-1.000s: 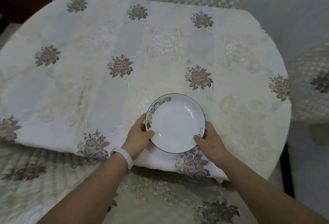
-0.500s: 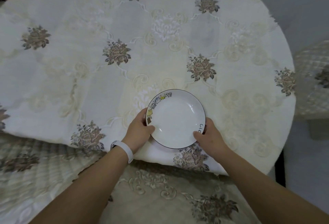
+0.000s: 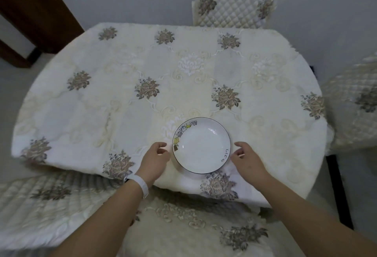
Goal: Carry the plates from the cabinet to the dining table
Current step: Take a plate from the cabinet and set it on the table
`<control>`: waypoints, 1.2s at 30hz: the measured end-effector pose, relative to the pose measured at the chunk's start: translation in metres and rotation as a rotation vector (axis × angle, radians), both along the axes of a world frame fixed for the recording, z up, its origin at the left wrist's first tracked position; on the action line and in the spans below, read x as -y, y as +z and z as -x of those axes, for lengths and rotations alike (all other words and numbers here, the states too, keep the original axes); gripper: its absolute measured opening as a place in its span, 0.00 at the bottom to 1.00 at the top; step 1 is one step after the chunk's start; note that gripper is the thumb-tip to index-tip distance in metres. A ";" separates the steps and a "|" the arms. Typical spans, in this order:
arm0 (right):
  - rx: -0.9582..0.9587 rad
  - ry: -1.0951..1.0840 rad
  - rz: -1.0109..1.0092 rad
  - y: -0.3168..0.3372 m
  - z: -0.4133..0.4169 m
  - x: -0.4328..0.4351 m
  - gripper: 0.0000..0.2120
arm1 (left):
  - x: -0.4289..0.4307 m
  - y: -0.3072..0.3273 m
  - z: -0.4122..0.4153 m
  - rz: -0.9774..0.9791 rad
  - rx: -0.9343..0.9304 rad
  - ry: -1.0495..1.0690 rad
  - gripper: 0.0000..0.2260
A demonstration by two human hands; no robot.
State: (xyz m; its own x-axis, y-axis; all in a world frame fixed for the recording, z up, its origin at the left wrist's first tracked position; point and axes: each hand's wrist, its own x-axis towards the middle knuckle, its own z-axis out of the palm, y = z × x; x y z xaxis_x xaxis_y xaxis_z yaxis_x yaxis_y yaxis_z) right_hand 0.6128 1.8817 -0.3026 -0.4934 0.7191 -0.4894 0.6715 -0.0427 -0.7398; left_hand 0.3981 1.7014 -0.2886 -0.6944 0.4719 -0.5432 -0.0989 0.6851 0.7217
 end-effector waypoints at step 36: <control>-0.136 1.176 -0.993 0.175 -0.001 0.223 0.22 | 0.276 0.135 -0.146 0.309 -1.225 -0.180 0.16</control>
State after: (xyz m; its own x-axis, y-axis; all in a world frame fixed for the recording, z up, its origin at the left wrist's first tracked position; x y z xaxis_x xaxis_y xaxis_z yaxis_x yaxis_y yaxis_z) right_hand 0.6139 1.6587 -0.1280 -0.9950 -0.0959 0.0287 -0.0998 0.9734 -0.2062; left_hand 0.5443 1.4258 -0.1537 -0.7566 0.5805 0.3010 0.6272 0.7744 0.0831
